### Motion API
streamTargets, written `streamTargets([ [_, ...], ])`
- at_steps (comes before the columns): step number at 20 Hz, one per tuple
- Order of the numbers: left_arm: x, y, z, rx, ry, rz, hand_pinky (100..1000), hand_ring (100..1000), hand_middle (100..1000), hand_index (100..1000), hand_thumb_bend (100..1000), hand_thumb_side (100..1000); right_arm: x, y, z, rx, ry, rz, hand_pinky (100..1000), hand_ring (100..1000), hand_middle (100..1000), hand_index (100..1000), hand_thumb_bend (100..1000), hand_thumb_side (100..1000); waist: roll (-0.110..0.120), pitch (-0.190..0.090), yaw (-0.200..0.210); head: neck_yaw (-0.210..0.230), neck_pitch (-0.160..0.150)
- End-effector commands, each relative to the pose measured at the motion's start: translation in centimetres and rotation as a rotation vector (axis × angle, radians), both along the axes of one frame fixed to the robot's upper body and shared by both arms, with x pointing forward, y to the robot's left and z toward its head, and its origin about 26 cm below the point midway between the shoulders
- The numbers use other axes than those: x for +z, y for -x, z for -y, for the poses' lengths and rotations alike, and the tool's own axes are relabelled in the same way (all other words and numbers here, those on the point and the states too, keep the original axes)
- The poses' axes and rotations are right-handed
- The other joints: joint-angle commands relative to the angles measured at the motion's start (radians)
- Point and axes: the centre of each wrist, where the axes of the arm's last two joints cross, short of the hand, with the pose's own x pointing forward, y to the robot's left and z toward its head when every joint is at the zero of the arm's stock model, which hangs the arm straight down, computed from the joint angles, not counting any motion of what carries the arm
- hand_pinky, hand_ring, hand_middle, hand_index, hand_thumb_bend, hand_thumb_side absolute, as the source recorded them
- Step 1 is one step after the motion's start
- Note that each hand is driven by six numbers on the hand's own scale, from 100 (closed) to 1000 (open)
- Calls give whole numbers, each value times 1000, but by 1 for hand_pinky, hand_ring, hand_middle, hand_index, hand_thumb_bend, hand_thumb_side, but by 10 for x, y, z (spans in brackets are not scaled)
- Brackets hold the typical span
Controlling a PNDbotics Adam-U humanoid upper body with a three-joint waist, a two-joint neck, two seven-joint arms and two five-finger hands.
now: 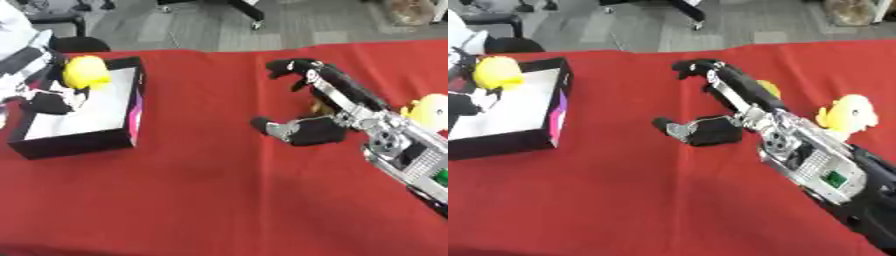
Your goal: Pick up the objects with one hand, pass them to the other hand, and then place them into the box on the other side of the table.
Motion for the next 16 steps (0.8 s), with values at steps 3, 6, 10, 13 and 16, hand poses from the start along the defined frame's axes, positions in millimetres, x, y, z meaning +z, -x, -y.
streamTargets([
  [3, 1, -18, -15, 37, -42, 38, 737, 579, 432, 461, 100, 116, 8, -1, 4, 4, -7, 29, 718, 884, 764, 886, 457, 485, -18, 4, -3, 24, -8],
  [6, -7, -27, -17, 37, -59, 30, 742, 588, 451, 486, 100, 111, 7, 0, 3, 12, -6, 27, 719, 884, 764, 886, 458, 486, -19, 5, -5, 33, -9],
  [10, -15, -37, -17, 34, -88, 24, 749, 604, 478, 523, 172, 102, 7, 0, 3, 19, -4, 26, 720, 883, 763, 885, 459, 486, -23, 8, -10, 30, -12],
  [13, -20, -42, -19, 45, -120, 15, 759, 616, 496, 552, 225, 101, 6, 0, 2, 27, -1, 25, 720, 882, 763, 885, 460, 488, -25, 10, -14, 18, -11],
  [16, -25, -46, -22, 71, -148, 8, 783, 652, 553, 648, 277, 103, 5, 0, 2, 35, 1, 23, 720, 882, 762, 885, 460, 489, -26, 14, -17, 5, -6],
])
